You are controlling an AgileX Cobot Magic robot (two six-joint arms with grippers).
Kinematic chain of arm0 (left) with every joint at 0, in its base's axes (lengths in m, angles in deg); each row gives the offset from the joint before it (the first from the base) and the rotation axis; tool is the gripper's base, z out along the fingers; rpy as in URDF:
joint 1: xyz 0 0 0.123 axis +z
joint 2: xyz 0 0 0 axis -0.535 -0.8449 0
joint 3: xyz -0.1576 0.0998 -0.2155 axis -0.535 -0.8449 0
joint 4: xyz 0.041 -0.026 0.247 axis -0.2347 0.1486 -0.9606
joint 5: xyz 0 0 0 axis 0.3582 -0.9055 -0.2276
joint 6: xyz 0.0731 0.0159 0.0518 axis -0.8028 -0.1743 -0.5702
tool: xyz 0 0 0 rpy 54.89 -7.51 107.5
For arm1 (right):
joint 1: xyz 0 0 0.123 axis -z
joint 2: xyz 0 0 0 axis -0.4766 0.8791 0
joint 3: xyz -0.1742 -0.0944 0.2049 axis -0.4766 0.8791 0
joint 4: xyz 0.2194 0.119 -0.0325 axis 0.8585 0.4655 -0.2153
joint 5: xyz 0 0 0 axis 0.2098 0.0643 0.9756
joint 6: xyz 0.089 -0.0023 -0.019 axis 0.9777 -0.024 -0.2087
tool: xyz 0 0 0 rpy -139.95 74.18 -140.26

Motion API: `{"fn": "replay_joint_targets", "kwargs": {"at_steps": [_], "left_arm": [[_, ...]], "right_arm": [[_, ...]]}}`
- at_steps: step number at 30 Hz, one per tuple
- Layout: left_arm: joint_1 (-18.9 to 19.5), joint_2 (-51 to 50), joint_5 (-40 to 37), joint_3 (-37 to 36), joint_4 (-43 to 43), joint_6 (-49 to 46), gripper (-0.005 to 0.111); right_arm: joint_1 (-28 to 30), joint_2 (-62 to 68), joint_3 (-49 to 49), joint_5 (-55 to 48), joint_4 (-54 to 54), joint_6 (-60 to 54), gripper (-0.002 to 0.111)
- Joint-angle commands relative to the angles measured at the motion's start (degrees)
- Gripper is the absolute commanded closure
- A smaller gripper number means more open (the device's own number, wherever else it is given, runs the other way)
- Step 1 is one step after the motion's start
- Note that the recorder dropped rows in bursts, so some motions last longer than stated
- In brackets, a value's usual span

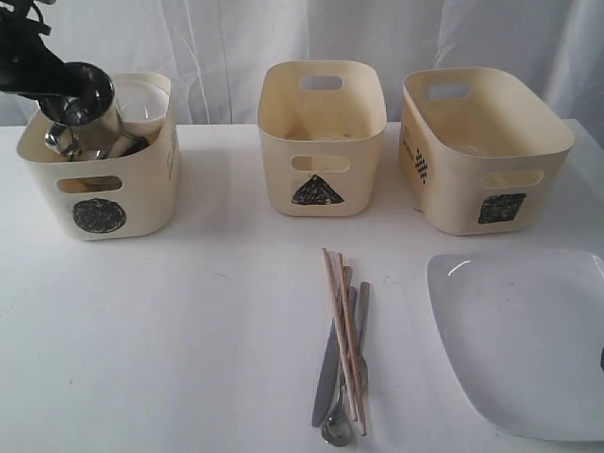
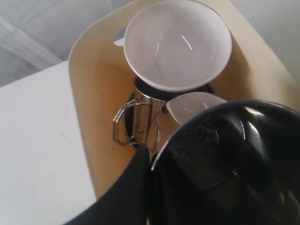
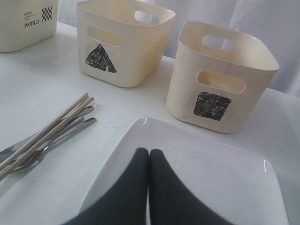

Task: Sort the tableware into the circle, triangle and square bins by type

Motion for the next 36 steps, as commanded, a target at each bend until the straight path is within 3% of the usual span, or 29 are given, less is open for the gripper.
{"fn": "replay_joint_targets", "kwargs": {"at_steps": [1,7,13,22,25,29,36], "left_arm": [[0.2,-0.4,-1.6,0.3,2.8,0.4,0.080],[0.3,-0.4,-6.8,0.3,4.6,2.6,0.061],[0.3,5.2,-8.4,-2.6,7.2,1.9,0.067],[0.3,43.1,1.3,-28.0,8.2,2.9,0.078],[0.3,58.0,1.3,-36.6,9.2,2.9,0.089],[0.3,70.2,-2.9,-42.9,10.7,2.9,0.107],[0.3,86.4,-15.6,-47.6,11.4,2.7,0.107]], "right_arm": [[0.4,-0.2,0.3,0.4,0.1,0.3,0.108],[0.4,-0.2,0.3,0.4,0.1,0.3,0.108],[0.4,-0.2,0.3,0.4,0.1,0.3,0.108],[0.4,-0.2,0.3,0.4,0.1,0.3,0.108],[0.4,-0.2,0.3,0.4,0.1,0.3,0.108],[0.4,-0.2,0.3,0.4,0.1,0.3,0.108],[0.4,-0.2,0.3,0.4,0.1,0.3,0.108]]}}
